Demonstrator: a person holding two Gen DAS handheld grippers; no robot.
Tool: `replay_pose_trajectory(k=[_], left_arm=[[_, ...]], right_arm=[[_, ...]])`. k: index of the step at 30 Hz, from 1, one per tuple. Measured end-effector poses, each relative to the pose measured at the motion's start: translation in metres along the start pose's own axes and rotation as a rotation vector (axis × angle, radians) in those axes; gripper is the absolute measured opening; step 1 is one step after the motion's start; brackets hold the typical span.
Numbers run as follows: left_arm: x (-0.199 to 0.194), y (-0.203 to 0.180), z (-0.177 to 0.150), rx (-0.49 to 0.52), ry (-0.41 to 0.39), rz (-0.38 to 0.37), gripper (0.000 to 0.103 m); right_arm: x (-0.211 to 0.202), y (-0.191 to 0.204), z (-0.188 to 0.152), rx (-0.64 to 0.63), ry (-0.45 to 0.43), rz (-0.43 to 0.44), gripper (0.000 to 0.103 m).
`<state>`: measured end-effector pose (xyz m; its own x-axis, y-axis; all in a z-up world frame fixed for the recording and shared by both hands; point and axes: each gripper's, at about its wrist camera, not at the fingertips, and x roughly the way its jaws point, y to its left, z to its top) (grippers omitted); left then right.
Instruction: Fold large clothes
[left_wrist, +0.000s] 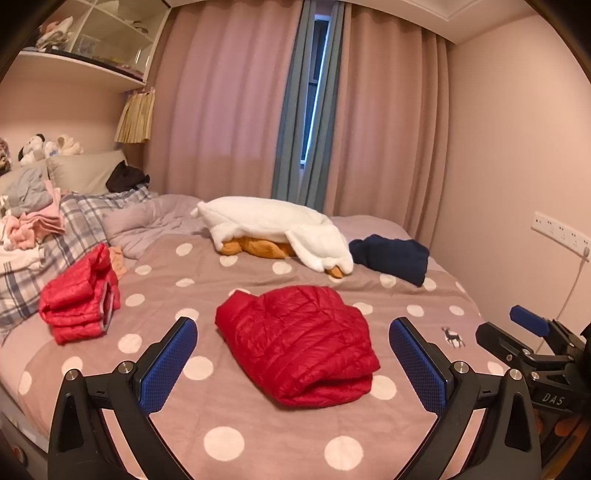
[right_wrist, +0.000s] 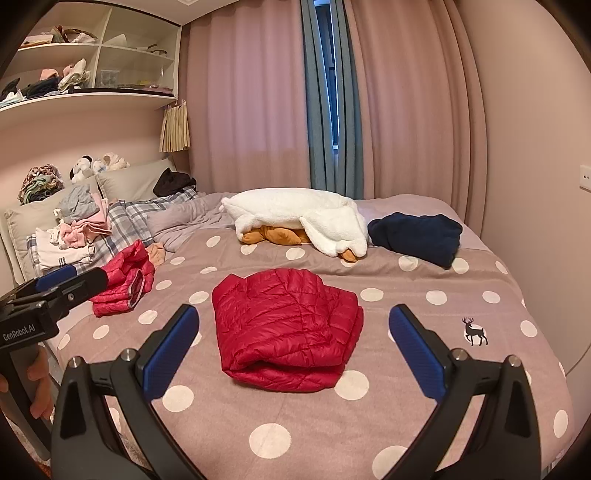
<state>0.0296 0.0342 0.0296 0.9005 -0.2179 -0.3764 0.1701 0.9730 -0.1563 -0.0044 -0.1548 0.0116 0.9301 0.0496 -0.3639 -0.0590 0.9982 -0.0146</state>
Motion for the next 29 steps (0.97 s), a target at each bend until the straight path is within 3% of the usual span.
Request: replay_pose_trajectory(k=[29], left_arm=[[0.0,0.011,-0.003,-0.006,0.015,0.007,0.103]], right_arm=[[0.004,0.008,-0.003,-0.008,0.009,-0.017,0.103]])
